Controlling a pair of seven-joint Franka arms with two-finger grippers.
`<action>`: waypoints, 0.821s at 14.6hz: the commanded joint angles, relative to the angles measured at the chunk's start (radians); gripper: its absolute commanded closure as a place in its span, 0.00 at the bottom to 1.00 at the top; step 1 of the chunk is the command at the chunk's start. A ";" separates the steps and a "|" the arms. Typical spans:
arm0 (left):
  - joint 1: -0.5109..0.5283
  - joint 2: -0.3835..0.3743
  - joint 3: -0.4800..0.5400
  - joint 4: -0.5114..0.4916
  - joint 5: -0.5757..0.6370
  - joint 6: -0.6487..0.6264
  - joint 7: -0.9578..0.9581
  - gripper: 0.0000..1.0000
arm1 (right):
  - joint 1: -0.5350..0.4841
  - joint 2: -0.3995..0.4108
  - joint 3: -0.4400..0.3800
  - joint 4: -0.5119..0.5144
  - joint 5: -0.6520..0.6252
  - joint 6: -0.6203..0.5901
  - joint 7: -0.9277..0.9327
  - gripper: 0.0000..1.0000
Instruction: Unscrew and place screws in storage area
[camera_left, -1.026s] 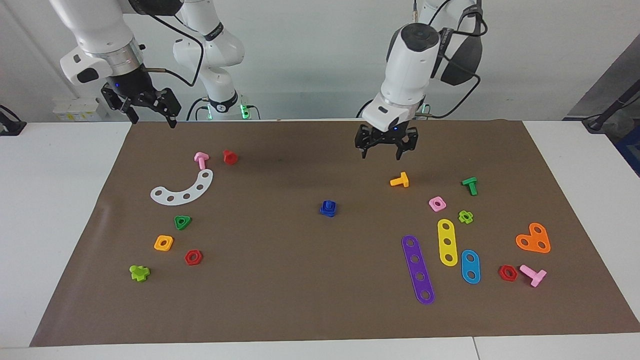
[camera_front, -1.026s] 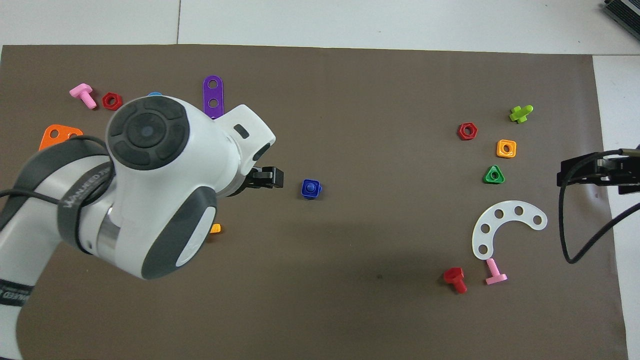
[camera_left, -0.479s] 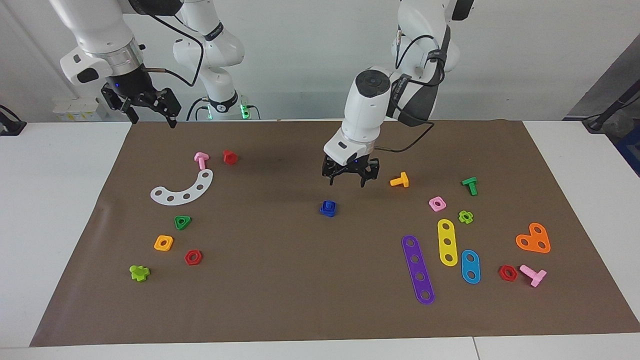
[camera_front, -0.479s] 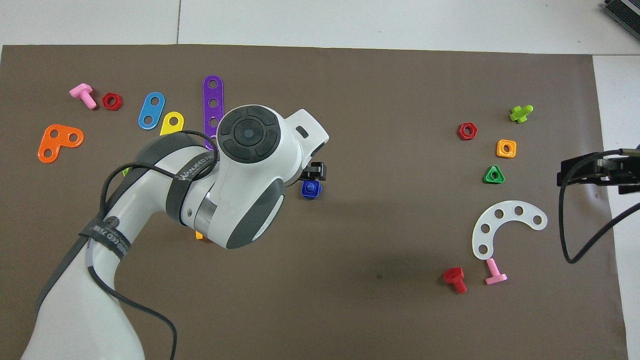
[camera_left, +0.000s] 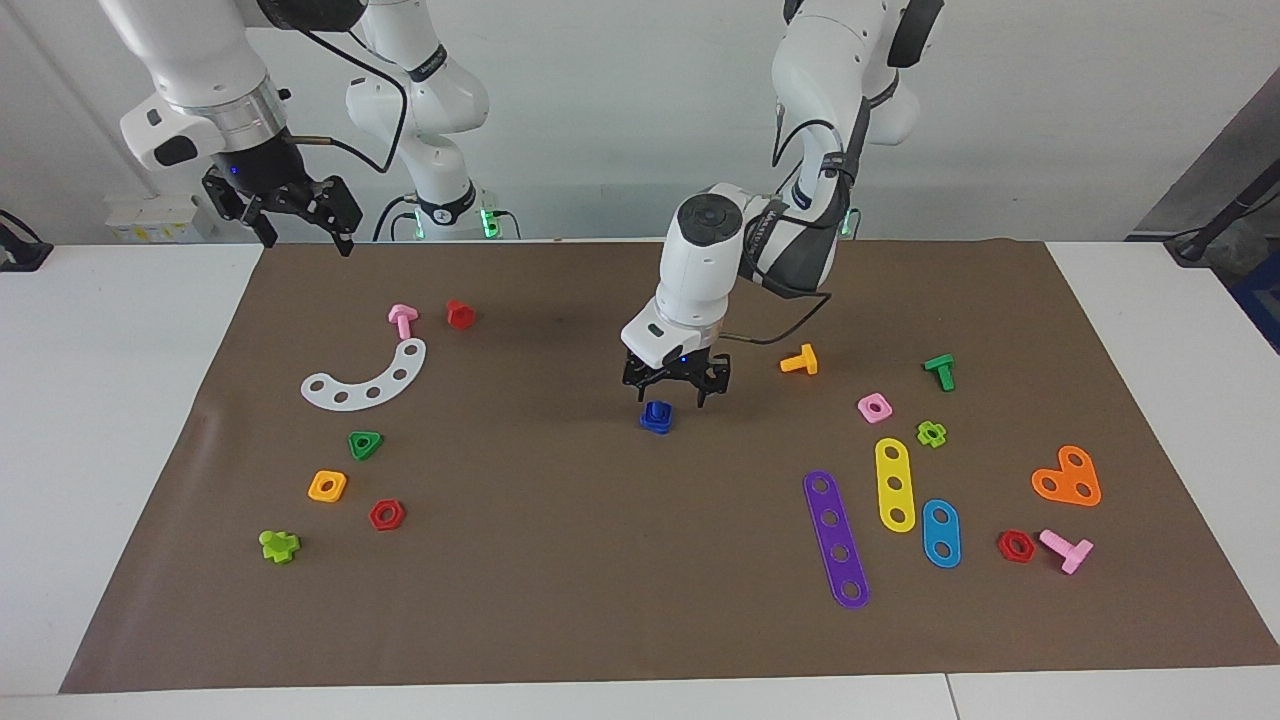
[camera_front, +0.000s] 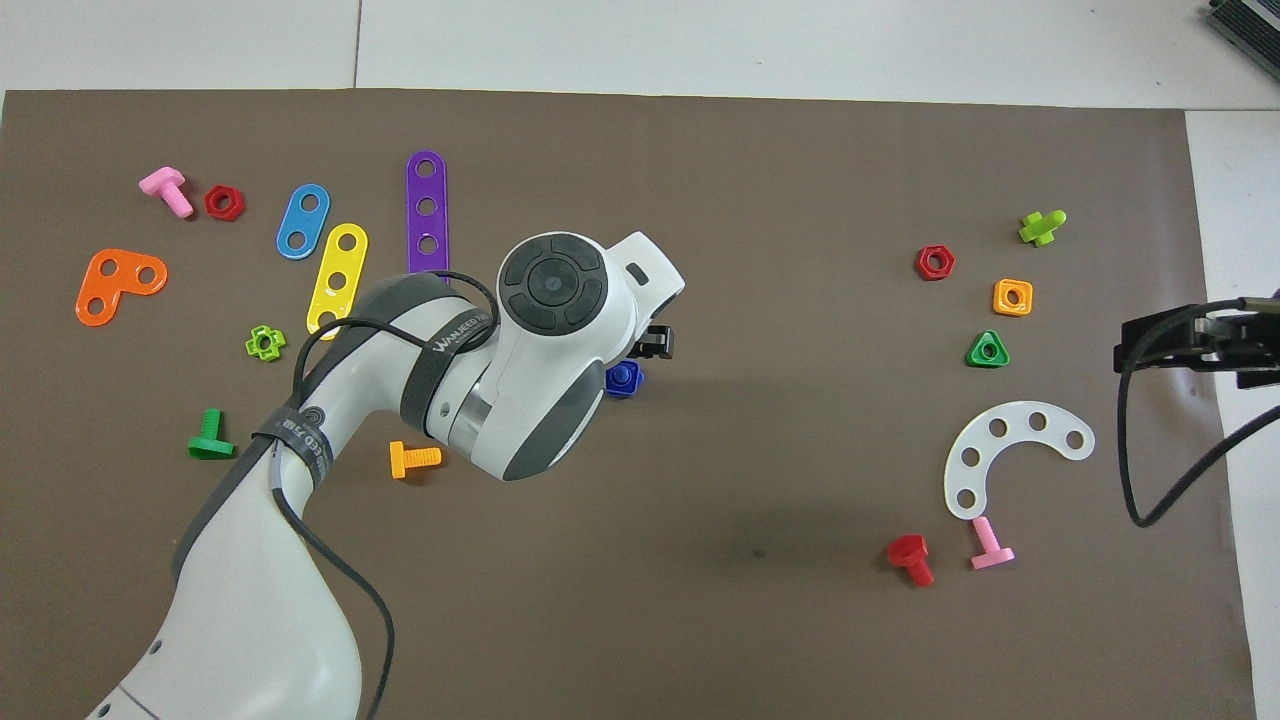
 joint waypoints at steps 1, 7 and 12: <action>-0.031 0.018 0.016 -0.030 0.041 0.066 -0.010 0.06 | -0.015 -0.005 0.008 0.006 0.011 -0.016 -0.030 0.00; -0.053 0.035 0.016 -0.101 0.044 0.133 -0.007 0.09 | -0.015 -0.005 0.008 0.006 0.011 -0.015 -0.030 0.00; -0.060 0.036 0.016 -0.131 0.044 0.171 -0.004 0.11 | -0.015 -0.005 0.008 0.006 0.011 -0.016 -0.030 0.00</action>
